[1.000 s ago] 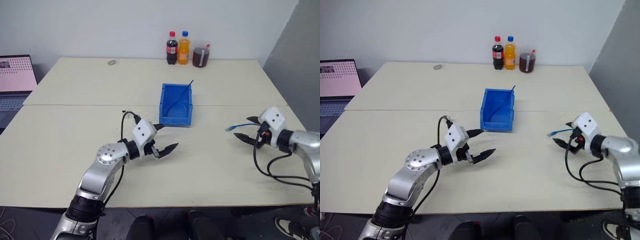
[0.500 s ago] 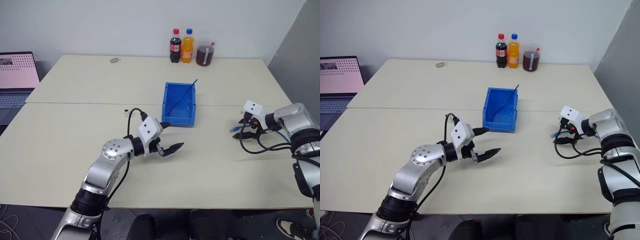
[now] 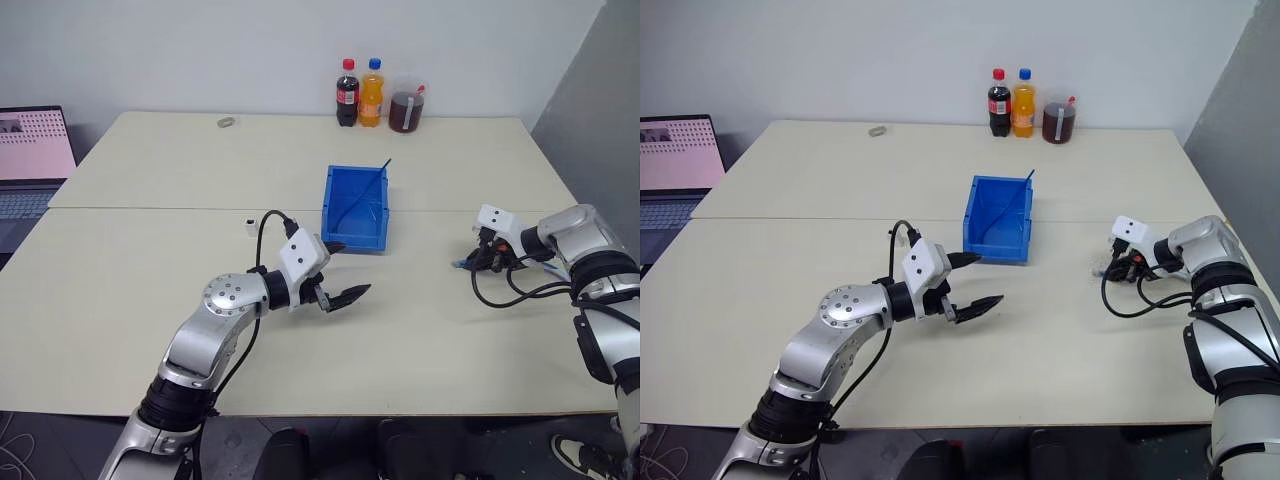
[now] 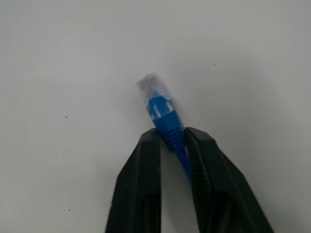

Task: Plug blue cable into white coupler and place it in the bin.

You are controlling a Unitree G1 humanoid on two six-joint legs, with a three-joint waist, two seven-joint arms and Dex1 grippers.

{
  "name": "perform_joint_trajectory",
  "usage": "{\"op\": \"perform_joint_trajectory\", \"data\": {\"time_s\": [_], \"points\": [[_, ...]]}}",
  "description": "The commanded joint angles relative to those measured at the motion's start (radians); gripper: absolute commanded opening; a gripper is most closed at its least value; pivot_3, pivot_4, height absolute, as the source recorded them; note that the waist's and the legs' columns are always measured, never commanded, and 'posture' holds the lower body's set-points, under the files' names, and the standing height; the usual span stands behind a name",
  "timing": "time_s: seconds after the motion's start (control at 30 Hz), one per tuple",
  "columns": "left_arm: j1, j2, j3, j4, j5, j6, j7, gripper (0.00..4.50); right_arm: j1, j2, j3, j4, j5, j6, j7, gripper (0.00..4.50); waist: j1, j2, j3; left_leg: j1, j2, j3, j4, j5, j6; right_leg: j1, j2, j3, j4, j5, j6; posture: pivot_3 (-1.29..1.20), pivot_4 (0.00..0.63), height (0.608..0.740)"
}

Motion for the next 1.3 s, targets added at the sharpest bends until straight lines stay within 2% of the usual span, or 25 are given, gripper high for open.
{"op": "perform_joint_trajectory", "data": {"time_s": [0.03,0.13,0.23,0.37,0.47,0.53,0.63,0.87,0.9,0.97,1.17,1.2,1.3], "points": [[0.036,0.046,0.025,-0.054,0.003,-0.002,-0.007,4.5,0.007,-0.004,-0.033,-0.069,0.035,-0.075,0.101,0.04,-0.002,0.0,0.0,0.0,0.0,0.0,0.0,0.0,0.0,0.0,0.0,0.0,0.0,0.0,0.0,0.0,0.15,0.74],[0.11,0.106,0.064,-0.073,-0.006,0.001,-0.013,4.5,0.058,0.0,-0.042,-0.234,0.08,-0.11,0.199,0.03,-0.011,0.001,0.001,0.0,0.001,0.0,-0.001,0.0,0.0,0.0,0.0,0.0,0.0,0.0,0.0,0.0,0.15,0.74],[0.203,0.169,0.114,-0.09,-0.013,0.003,-0.015,4.5,0.183,0.005,-0.019,-0.56,0.132,-0.096,0.256,0.02,-0.015,0.001,0.001,-0.001,0.002,-0.001,-0.001,0.0,0.0,-0.001,-0.001,0.0,0.0,0.0,0.0,0.0,0.15,0.74],[0.306,0.236,0.185,-0.079,-0.013,-0.014,-0.021,4.5,0.293,0.057,0.047,-0.896,0.136,-0.024,0.226,0.02,-0.018,0.002,0.001,0.0,0.003,-0.003,-0.001,0.0,0.0,-0.001,-0.002,0.0,0.001,0.0,0.0,0.0,0.15,0.74],[0.373,0.262,0.26,-0.042,-0.032,-0.018,-0.027,4.5,0.305,0.182,0.106,-1.03,0.149,0.162,0.174,0.02,-0.017,0.002,0.002,0.0,0.003,-0.003,0.0,0.0,0.0,-0.001,-0.002,-0.001,0.001,0.0,0.0,0.0,0.15,0.74],[0.442,0.307,0.31,0.008,-0.025,-0.061,-0.069,4.5,0.274,0.312,0.169,-0.999,0.107,0.209,0.107,0.02,-0.01,0.001,0.002,0.0,0.002,-0.003,0.0,0.0,0.0,-0.001,-0.002,-0.002,0.001,0.0,0.0,0.0,0.15,0.74],[0.481,0.332,0.342,0.045,-0.024,-0.094,-0.087,4.5,0.249,0.412,0.226,-0.949,0.059,0.232,0.038,0.02,-0.022,-0.001,0.0,0.001,0.004,-0.001,0.0,0.0,0.0,-0.001,-0.002,-0.004,0.001,-0.001,-0.002,0.0,0.15,0.74],[0.513,0.326,0.342,0.049,-0.022,-0.126,-0.089,4.5,0.221,0.495,0.276,-0.872,0.02,0.236,-0.038,0.02,0.0,-0.001,0.0,0.0,0.002,-0.002,0.0,0.0,0.0,-0.004,-0.004,-0.006,0.006,-0.003,-0.006,0.0,0.15,0.74],[0.516,0.324,0.338,0.038,-0.023,-0.12,-0.087,4.5,0.218,0.499,0.28,-0.868,0.017,0.233,-0.044,0.57,0.001,-0.001,0.0,0.0,0.002,-0.002,0.0,0.0,0.0,-0.004,-0.004,-0.006,0.005,-0.003,-0.006,0.0,0.15,0.74],[0.513,0.323,0.329,0.02,-0.024,-0.108,-0.082,4.5,0.217,0.503,0.28,-0.866,0.015,0.226,-0.053,0.88,0.001,-0.001,0.0,0.0,0.003,-0.001,0.0,0.0,0.0,-0.004,-0.004,-0.006,0.006,-0.003,-0.006,0.0,0.15,0.74],[0.478,0.317,0.306,0.015,-0.024,-0.086,-0.082,4.5,0.226,0.494,0.267,-0.898,0.039,0.264,-0.032,2.58,0.002,-0.001,0.0,0.0,0.003,-0.002,-0.001,0.0,0.0,-0.004,-0.003,-0.007,0.006,-0.003,-0.006,0.0,0.15,0.74],[0.469,0.317,0.3,0.016,-0.027,-0.082,-0.085,4.5,0.23,0.488,0.26,-0.912,0.046,0.275,-0.028,2.74,0.002,-0.001,0.0,0.0,0.003,-0.002,0.0,0.0,0.0,-0.004,-0.003,-0.007,0.006,-0.003,-0.006,0.0,0.15,0.74],[0.422,0.312,0.281,0.018,-0.054,-0.048,-0.106,4.5,0.275,0.429,0.201,-1.048,0.102,0.381,0.0,3.44,0.007,-0.001,0.0,-0.001,0.003,-0.003,0.0,0.0,0.0,-0.004,-0.003,-0.007,0.006,-0.003,-0.006,0.0,0.15,0.74]]}}
